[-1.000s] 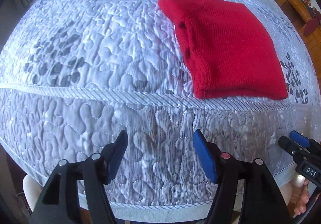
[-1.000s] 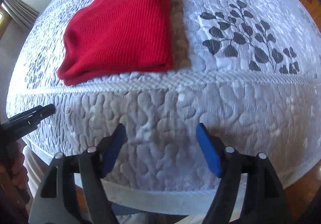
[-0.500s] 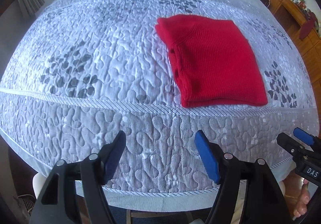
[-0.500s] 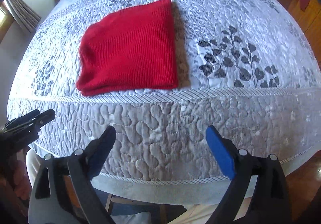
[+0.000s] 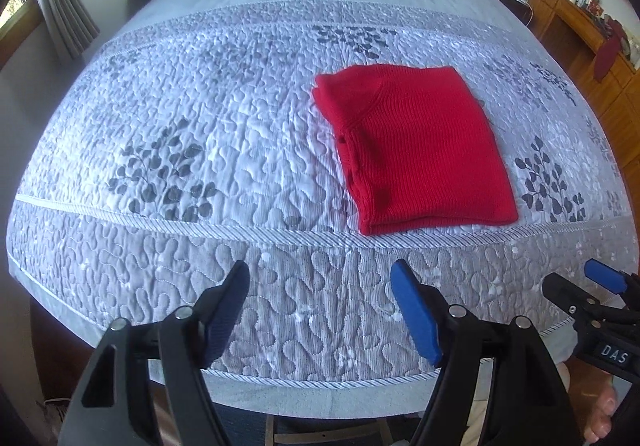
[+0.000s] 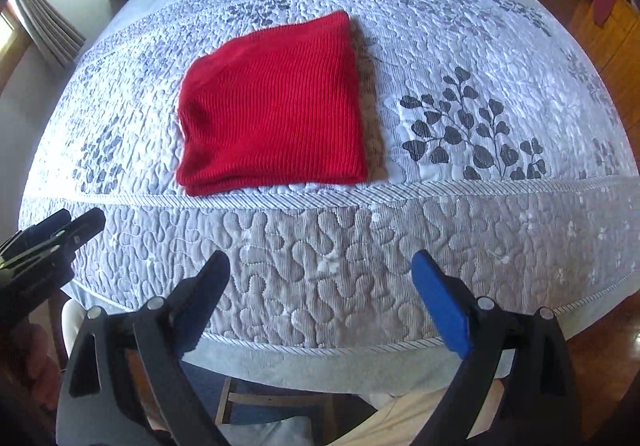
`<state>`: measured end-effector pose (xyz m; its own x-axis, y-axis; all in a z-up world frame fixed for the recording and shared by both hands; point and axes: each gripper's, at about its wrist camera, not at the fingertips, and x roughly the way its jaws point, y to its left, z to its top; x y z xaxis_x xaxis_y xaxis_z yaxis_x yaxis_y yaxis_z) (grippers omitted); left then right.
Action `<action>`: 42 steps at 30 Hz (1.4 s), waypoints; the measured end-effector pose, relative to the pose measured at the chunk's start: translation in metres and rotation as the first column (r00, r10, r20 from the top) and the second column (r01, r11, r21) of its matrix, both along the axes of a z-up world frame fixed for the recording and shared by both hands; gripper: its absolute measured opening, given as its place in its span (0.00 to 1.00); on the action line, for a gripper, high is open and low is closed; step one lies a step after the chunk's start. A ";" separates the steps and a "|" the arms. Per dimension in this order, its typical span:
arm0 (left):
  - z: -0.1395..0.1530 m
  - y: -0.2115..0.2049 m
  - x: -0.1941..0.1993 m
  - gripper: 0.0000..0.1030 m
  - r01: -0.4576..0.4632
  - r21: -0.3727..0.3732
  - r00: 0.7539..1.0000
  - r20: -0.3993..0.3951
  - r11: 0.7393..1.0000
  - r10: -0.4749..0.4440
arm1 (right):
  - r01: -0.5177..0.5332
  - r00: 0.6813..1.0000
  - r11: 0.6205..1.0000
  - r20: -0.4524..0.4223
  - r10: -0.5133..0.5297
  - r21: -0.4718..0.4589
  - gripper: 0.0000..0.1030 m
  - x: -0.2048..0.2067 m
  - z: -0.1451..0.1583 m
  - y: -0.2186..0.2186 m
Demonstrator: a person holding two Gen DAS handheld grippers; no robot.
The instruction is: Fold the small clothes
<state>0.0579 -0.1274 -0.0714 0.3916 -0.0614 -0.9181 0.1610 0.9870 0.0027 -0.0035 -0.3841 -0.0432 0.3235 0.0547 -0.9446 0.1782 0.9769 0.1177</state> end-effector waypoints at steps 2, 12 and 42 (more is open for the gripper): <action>0.003 0.000 0.000 0.72 0.003 0.001 1.000 0.009 1.000 -0.003 | -0.002 1.000 1.000 0.012 0.002 -0.016 0.90 0.001 0.005 0.001; 0.003 -0.005 -0.002 0.74 0.012 0.025 1.000 0.016 1.000 -0.013 | 0.005 1.000 1.000 -0.012 -0.005 -0.019 0.90 0.004 -0.002 0.005; -0.012 -0.006 0.003 0.78 0.022 0.078 1.000 -0.008 0.997 -0.022 | 0.002 1.000 0.999 -0.003 -0.002 -0.037 0.90 0.008 -0.001 0.009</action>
<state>0.0613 -0.1332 -0.0829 0.3848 0.0018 -0.9230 0.1831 0.9800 0.0783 0.0046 -0.3752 -0.0440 0.3206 0.0195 -0.9470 0.1805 0.9802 0.0813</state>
